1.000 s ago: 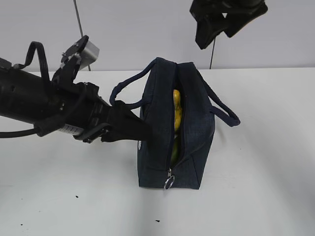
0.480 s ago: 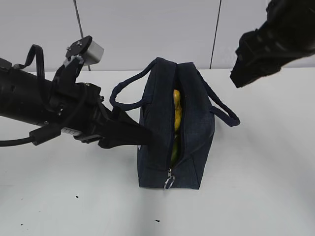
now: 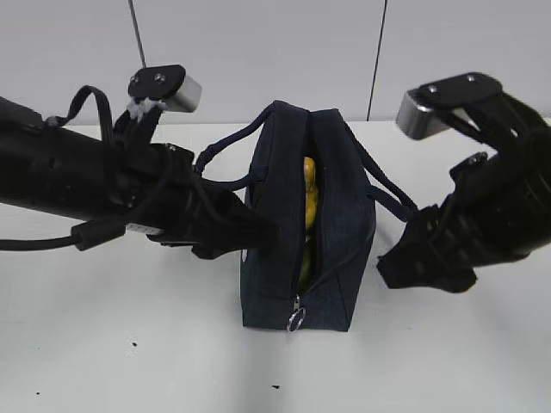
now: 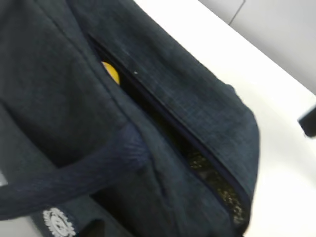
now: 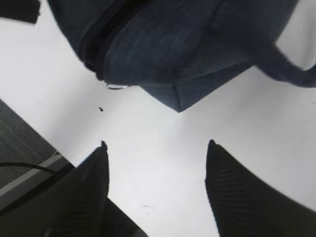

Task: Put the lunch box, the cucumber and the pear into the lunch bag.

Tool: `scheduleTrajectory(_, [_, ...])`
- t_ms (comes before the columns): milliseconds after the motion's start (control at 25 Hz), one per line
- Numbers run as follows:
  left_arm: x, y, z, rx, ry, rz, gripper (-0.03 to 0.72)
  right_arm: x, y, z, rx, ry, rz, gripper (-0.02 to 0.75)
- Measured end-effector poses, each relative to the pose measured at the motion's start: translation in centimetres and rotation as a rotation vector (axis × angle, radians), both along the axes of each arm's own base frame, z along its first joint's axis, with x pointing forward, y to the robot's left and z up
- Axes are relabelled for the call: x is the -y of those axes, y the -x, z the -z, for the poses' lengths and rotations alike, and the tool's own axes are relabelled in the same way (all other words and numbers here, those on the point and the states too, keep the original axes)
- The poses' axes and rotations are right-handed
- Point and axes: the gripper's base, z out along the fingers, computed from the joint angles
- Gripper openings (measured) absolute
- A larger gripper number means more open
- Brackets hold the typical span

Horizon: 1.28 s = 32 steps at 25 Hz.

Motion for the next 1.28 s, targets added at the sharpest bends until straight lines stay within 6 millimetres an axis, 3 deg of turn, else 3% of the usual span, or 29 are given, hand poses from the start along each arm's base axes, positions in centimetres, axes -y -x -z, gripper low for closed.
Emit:
scheduleTrajectory(280, [0.6, -0.9, 1.1, -0.041, 0.005, -0.022, 0.45, -0.7, 2.0, 3.0, -0.008, -0.13, -0.108, 0.475])
scheduleTrajectory(440, [0.9, -1.4, 1.0, -0.046, 0.015, -0.015, 0.421, -1.1, 2.4, 3.8, 0.025, -0.189, -0.149, 0.473])
scheduleTrajectory(520, [1.0, -1.5, 1.0, -0.046, 0.018, -0.017, 0.357, -1.1, 2.6, 4.1, 0.042, -0.209, -0.161, 0.473])
scheduleTrajectory(720, [1.0, -1.4, 1.0, -0.049, 0.02, -0.011, 0.057, -1.3, 3.0, 5.2, 0.046, -0.242, -0.181, 0.473])
scheduleTrajectory(800, [1.1, -1.3, 1.0, -0.05, 0.02, -0.008, 0.004, -1.4, 3.1, 6.0, 0.039, -0.259, -0.193, 0.473])
scheduleTrajectory(1280, [1.1, -1.3, 1.1, -0.041, 0.003, 0.008, -0.013, -2.2, 2.7, 11.0, 0.058, -0.338, -0.223, 0.471])
